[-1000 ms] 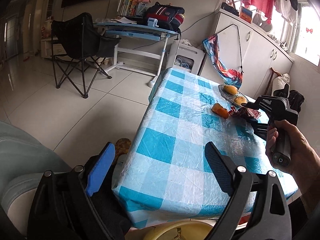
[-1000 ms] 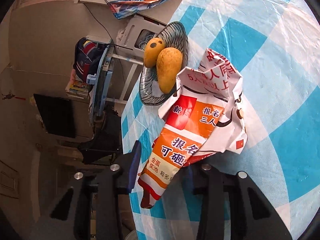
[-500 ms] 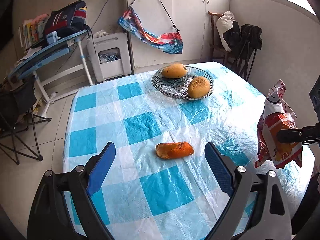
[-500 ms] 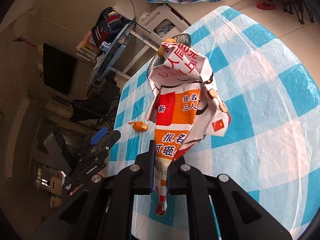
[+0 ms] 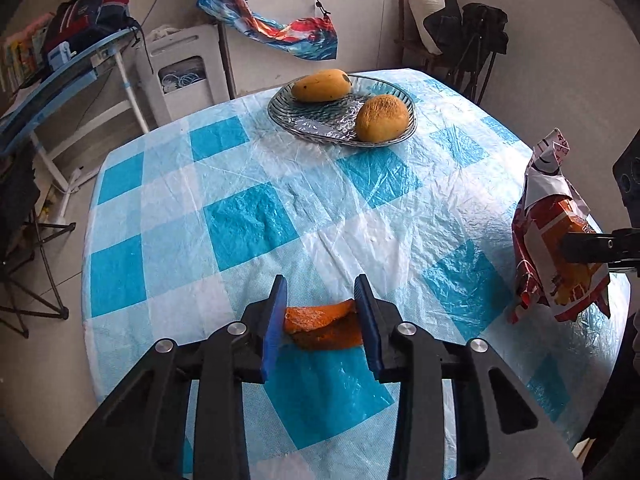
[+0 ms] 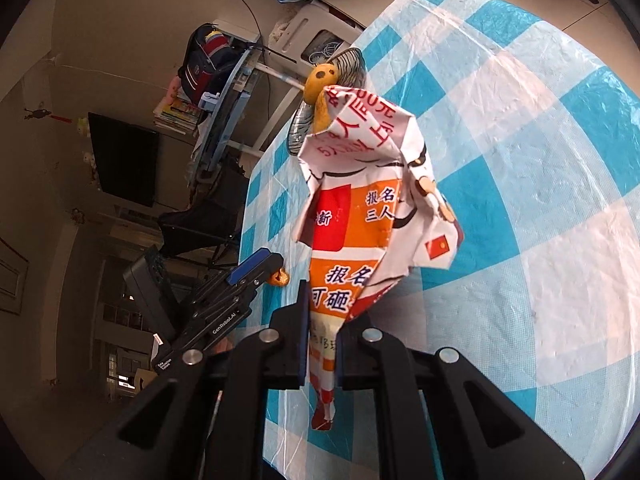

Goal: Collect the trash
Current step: 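Grasp the red-and-white snack wrapper with the right gripper while the left gripper reaches the last orange peel, then grasp the last orange peel with the left gripper and lift it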

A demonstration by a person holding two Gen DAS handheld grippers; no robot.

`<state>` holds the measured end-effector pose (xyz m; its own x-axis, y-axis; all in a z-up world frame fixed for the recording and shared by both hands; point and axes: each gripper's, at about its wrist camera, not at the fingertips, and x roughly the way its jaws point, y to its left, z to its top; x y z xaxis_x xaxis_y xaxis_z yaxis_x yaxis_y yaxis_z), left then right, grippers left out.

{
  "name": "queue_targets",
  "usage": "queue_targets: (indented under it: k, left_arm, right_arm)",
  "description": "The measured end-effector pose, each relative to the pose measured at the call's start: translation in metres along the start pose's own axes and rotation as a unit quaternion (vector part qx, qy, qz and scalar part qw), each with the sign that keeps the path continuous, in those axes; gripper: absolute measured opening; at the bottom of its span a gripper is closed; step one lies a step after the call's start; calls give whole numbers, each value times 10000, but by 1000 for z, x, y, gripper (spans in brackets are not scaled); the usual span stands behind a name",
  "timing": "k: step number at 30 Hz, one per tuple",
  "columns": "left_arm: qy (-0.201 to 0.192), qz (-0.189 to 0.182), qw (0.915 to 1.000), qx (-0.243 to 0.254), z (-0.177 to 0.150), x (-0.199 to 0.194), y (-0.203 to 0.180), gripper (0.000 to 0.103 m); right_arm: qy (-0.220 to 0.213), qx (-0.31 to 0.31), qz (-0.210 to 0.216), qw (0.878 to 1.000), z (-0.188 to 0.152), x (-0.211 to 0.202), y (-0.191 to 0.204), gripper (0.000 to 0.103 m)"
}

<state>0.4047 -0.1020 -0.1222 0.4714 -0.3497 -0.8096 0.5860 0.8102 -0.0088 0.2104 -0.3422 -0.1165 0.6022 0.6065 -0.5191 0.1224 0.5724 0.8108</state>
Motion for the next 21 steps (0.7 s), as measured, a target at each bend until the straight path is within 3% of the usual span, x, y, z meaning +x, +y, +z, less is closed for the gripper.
queue_targets:
  k: [4,8,11,15,19,21]
  left_arm:
    - [-151,2,9982,-572,-26,-29,1,32]
    - [-334,-193,9898,-1371,-60,-59,11,30]
    - [-319,-91,9855,-1665,-85,-70,18,30]
    - [-266,-36,9871,-1575,-105,-77,18,33]
    - [-181,70,9936,-1113,-108,-81,10,56]
    - [-116,108,9963,-840,-110,-83,4,62]
  right_arm:
    - [-107,-238,-42,9997,-1,-4,11,11]
    - [-142,-346,-4,9993,-10,-11,16,11]
    - [-142,-429,-16,9990,-14,-11,21,11]
    - [-147,-541,-62,9984,-16,-7,28,11]
    - [-117,-517,-77,9986,-17,-2,27,11]
    - [-85,-505,-96,9986,-14,3,27,11]
